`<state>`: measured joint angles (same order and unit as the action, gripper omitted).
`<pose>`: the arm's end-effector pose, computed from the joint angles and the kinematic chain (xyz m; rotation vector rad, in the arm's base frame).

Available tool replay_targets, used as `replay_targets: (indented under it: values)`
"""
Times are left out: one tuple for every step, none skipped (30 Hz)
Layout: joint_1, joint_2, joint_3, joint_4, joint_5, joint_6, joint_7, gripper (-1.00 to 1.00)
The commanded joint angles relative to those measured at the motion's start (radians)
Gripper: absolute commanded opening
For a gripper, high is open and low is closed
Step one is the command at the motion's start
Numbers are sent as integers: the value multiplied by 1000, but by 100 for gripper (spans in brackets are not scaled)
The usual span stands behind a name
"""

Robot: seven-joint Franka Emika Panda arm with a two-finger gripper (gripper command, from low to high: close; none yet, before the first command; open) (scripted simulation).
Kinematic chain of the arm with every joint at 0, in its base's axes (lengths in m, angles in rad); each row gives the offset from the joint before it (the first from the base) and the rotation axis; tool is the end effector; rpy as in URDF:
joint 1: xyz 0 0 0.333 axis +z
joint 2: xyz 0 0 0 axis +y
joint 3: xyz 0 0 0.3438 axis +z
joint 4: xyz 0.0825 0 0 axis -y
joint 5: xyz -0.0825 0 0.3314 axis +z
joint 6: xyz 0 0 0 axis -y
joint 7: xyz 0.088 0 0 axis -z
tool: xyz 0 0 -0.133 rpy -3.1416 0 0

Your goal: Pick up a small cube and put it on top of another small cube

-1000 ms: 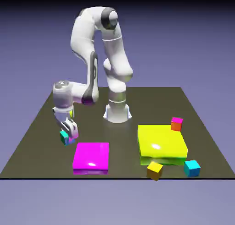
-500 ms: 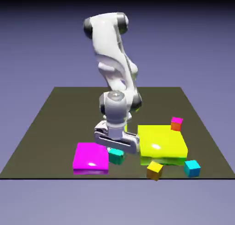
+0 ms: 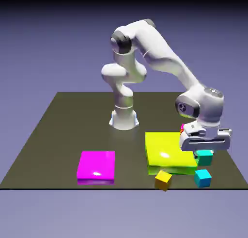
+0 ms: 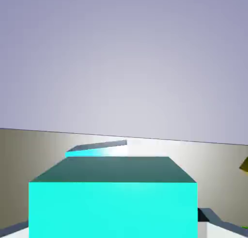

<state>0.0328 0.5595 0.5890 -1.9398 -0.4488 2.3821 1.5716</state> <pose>0.5068 0.3172 0.2703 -2.9481 1.0624 -0.0182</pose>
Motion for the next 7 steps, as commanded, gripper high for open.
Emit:
replay_targets:
  values:
    - [18,36,-23,4,-28,29,17,-100]
    - [35,72,-47,8,-53,60,33,-100]
    - [46,96,-62,11,-70,79,44,-100]
    - [46,96,-62,11,-70,79,44,100]
    - [46,96,-62,11,-70,79,44,100]
    - [29,60,-39,7,-44,49,28,100]
    - [11,24,-15,3,-19,19,12,100]
